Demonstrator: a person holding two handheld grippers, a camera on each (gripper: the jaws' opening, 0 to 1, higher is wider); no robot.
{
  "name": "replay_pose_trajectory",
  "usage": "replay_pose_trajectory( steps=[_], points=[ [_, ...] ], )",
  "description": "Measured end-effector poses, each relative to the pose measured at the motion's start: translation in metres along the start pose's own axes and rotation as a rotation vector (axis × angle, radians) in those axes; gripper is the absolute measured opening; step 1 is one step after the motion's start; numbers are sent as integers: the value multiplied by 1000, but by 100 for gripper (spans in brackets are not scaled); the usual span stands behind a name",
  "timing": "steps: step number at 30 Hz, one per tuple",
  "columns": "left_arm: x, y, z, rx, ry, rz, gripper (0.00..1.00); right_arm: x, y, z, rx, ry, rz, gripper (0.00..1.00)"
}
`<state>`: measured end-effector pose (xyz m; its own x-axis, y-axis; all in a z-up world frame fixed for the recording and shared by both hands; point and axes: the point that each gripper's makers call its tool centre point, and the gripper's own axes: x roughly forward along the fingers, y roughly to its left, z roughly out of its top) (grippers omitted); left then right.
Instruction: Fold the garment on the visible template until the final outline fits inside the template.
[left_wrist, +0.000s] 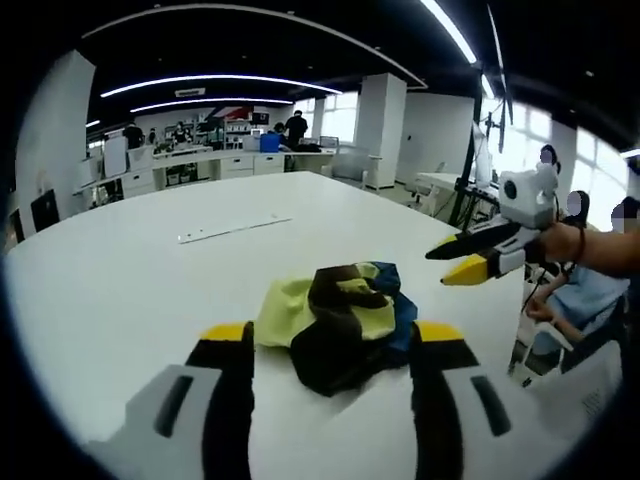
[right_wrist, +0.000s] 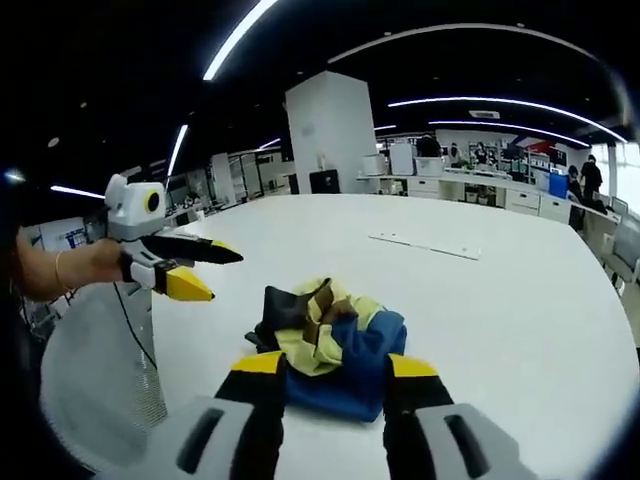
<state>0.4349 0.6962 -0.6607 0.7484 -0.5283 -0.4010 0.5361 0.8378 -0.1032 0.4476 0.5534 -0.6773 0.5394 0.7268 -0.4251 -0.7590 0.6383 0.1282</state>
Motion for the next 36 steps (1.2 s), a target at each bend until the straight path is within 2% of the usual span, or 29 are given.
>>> replay_pose_trajectory(
  steps=[4,8,20,30,33,36],
  points=[
    [8,-2,0,-8,1,-21,50,9,0,0,-14,1,0,27],
    [16,-3,-1,-19,1,-43,35,17,3,-1,-13,11,16,23],
    [39,7,-7,-16,38,-55,29,43,-4,-7,-17,46,21,17],
    [56,5,-21,-15,86,-92,20,53,-17,-20,-38,101,-17,8],
    [58,5,-26,-12,101,-97,19,54,-16,-23,-59,111,-18,7],
    [57,6,-30,-33,103,-95,18,55,-18,-25,-78,118,-30,2]
  ],
)
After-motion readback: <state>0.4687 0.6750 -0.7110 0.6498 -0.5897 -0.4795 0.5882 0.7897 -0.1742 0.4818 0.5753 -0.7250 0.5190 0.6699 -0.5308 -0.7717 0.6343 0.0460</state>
